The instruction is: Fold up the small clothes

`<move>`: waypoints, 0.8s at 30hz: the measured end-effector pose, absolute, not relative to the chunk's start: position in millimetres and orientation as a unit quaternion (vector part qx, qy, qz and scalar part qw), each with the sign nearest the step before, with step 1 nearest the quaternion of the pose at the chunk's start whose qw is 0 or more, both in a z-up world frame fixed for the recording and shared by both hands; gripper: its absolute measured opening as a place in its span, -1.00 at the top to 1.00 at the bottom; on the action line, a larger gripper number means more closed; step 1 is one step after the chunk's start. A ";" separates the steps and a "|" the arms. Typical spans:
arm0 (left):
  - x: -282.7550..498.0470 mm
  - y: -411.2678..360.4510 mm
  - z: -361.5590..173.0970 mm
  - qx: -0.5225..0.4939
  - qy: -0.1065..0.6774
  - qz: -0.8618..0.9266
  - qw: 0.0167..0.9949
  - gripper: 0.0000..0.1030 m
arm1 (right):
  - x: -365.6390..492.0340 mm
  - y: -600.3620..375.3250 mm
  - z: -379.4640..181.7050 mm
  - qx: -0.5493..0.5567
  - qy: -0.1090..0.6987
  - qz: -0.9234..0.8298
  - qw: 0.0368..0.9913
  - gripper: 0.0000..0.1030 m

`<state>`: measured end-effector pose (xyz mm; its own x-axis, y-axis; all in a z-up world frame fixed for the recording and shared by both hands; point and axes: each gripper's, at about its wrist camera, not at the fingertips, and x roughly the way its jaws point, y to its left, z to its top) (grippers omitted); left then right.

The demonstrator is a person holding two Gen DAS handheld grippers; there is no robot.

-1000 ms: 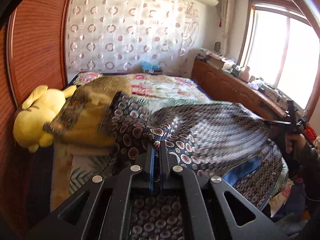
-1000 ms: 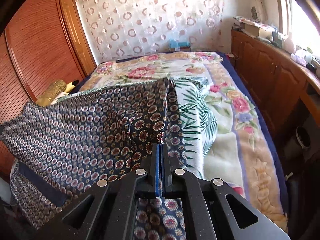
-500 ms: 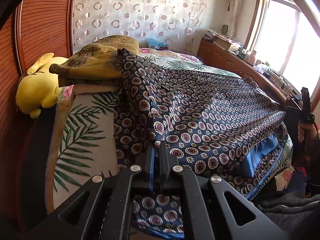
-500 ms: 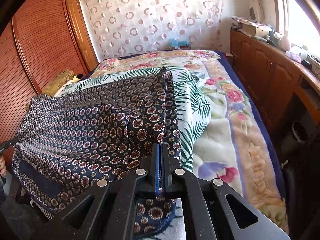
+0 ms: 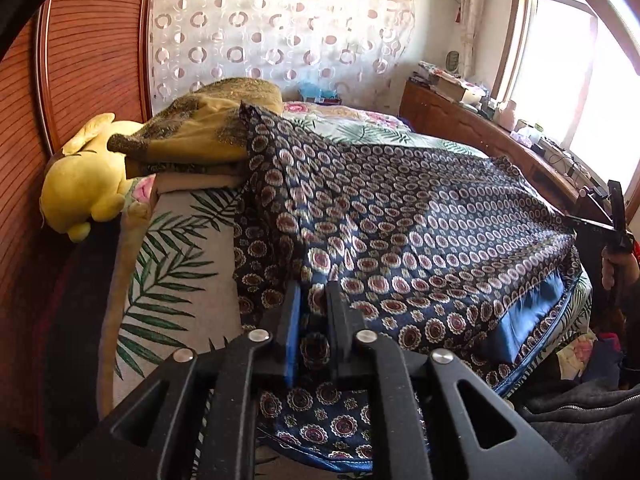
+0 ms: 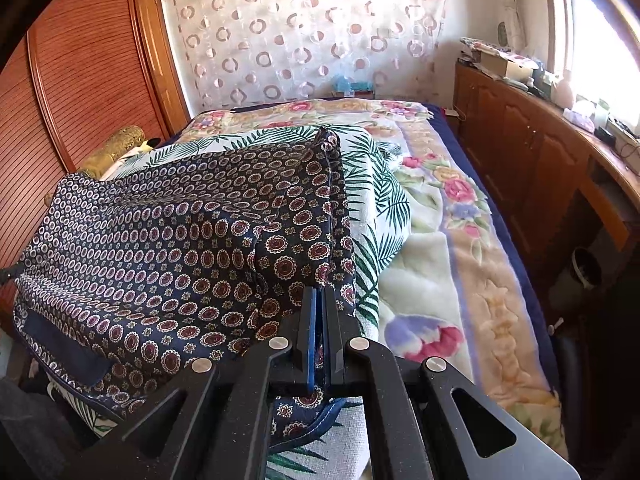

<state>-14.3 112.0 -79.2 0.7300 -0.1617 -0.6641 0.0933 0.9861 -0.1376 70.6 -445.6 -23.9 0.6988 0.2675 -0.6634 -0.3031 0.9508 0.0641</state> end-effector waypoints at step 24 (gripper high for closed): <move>-2.5 114.7 -89.7 -0.047 0.363 -0.027 0.930 -0.59 | 63.4 -433.7 -8.4 -0.060 0.332 0.163 0.927 0.27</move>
<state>-2.5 114.7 -89.7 0.7347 -0.0833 -0.6733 0.0154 0.9942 -0.1063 63.4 -433.7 -8.4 0.7260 0.2627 -0.6355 -0.3425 0.9395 -0.0030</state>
